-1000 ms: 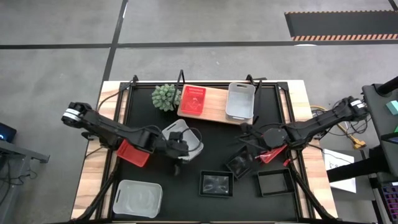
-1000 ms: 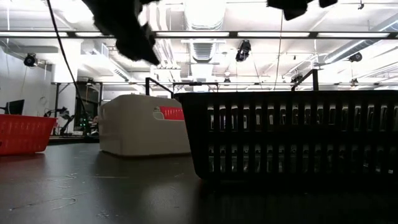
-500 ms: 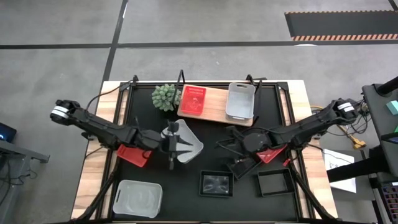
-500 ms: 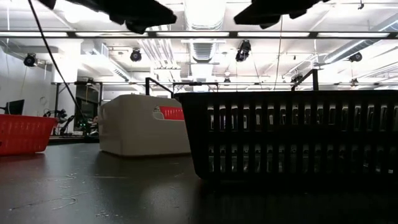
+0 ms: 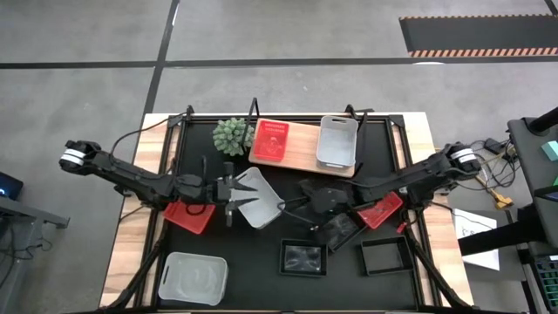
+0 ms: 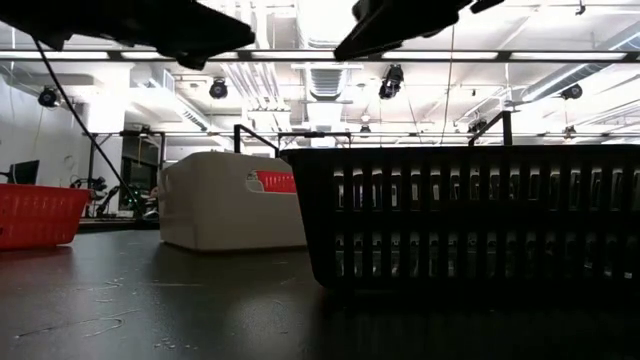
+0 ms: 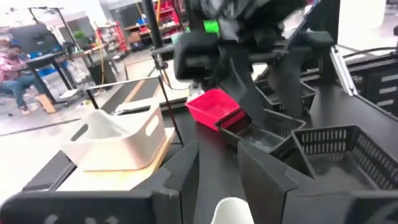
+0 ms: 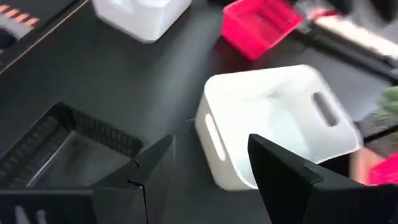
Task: Stack baskets on shelf by color
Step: Stack the top white bin on top of the white bin on the shelf
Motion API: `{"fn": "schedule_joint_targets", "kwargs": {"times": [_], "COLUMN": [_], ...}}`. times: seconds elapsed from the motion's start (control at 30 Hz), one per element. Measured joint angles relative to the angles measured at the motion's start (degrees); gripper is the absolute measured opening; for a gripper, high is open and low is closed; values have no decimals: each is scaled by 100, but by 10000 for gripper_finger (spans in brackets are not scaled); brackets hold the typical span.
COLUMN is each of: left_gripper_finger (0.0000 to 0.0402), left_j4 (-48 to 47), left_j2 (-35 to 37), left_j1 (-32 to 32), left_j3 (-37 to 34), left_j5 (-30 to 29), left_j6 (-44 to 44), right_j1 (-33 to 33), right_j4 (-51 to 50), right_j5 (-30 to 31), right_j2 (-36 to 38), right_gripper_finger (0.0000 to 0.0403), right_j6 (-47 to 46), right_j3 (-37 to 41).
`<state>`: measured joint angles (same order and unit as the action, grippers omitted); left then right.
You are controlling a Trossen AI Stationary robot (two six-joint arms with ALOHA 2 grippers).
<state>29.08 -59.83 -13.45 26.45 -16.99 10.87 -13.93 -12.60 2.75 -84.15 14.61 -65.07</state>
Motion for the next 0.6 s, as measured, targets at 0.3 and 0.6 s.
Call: {"fn": "schedule_joint_targets", "kwargs": {"times": [0.3, 0.6], "left_gripper_finger": [95, 95], "left_j4": [50, 94], "left_j2": [120, 137], "left_j1": [0, 0], "left_j3": [-253, -259], "left_j5": [-155, -154], "left_j6": [-2, 73], "right_j1": [416, 689], "right_j4": [-467, -627], "right_j5": [-658, -1072], "right_j2": [-795, -1132], "right_gripper_finger": [196, 196], "right_j6": [258, 287], "right_j3": [-713, -868]}}
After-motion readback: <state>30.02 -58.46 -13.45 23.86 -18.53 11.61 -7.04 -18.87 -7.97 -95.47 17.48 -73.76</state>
